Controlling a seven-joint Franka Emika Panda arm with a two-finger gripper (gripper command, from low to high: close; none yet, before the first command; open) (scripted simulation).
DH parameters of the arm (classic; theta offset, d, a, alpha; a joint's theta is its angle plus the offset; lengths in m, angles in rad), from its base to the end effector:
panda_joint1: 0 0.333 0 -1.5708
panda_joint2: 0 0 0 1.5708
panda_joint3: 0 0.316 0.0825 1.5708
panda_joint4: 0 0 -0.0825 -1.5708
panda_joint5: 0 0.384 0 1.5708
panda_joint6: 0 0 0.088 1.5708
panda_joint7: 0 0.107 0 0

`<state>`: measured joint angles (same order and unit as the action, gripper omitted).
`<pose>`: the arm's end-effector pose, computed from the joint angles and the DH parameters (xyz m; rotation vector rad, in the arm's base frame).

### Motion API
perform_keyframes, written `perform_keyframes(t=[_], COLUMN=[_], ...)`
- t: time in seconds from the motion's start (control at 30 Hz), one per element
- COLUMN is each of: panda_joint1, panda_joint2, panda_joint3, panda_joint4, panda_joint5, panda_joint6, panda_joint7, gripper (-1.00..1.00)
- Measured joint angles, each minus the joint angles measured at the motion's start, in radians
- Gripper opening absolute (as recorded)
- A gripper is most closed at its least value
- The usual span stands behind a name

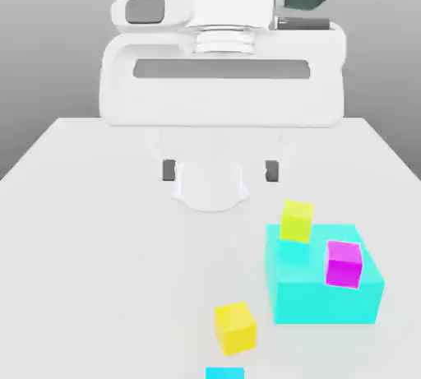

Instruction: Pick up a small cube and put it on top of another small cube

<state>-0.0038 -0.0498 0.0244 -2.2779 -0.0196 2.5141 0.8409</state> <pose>0.5356 0.0113 0.4056 -2.7681 1.1801 -0.4031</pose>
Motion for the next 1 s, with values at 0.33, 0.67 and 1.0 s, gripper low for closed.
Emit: perform_keyframes(t=[0.33, 0.67, 1.0], panda_joint1=[0.007, 0.012, 0.020], panda_joint2=[0.362, 0.568, 0.339], panda_joint3=[0.003, -0.002, 0.030], panda_joint4=[0.011, 0.044, -0.041], panda_joint5=[-0.002, -0.009, -0.013], panda_joint6=[0.103, 0.239, 0.093], panda_joint7=[0.014, 0.022, -0.029], gripper=[0.00, -1.00, -1.00])
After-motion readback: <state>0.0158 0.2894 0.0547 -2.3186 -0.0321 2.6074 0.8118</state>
